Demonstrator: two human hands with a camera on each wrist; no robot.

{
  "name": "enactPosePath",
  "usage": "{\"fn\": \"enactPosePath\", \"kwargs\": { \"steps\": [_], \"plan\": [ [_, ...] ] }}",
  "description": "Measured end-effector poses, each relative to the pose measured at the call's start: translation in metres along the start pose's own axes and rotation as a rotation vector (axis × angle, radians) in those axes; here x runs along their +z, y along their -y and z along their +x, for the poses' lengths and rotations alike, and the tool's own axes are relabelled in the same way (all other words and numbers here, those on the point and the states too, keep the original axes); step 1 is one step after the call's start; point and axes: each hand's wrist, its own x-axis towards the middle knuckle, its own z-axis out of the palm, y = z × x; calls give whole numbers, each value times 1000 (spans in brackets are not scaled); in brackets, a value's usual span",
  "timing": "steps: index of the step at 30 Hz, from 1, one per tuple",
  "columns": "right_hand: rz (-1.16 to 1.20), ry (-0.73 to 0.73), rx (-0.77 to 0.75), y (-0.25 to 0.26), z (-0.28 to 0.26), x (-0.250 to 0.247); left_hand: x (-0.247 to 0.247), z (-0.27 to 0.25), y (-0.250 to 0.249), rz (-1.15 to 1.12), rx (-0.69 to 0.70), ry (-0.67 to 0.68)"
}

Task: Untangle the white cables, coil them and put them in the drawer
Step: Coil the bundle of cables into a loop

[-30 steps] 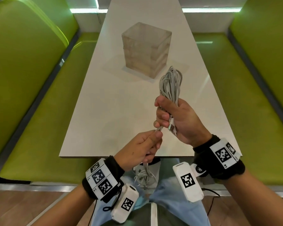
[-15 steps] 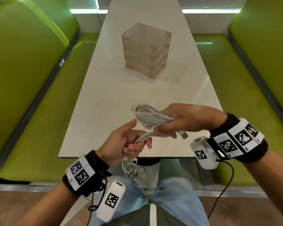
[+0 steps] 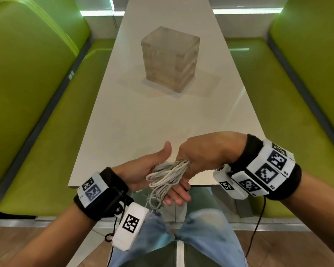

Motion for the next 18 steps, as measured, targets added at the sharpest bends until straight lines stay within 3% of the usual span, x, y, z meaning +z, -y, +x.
{"fn": "enactPosePath", "kwargs": {
  "steps": [4,6,8,11,15,18],
  "plan": [
    [-77,-1,-42,2,-3,5,-6,-2,5,-184,-21,-2],
    [-111,-28,-49,2,-2,6,-5,-1,4,-302,8,65],
    [-153,-52,-34,1,0,8,4,-1,1,-254,60,126],
    [-102,-21,6,-5,3,8,16,2,-2,155,4,-117],
    [70,-29,-2,-13,2,9,24,-1,-3,311,9,-291],
    [121,-74,-34,-19,-1,10,26,1,-1,359,52,-340]
  ]
}}
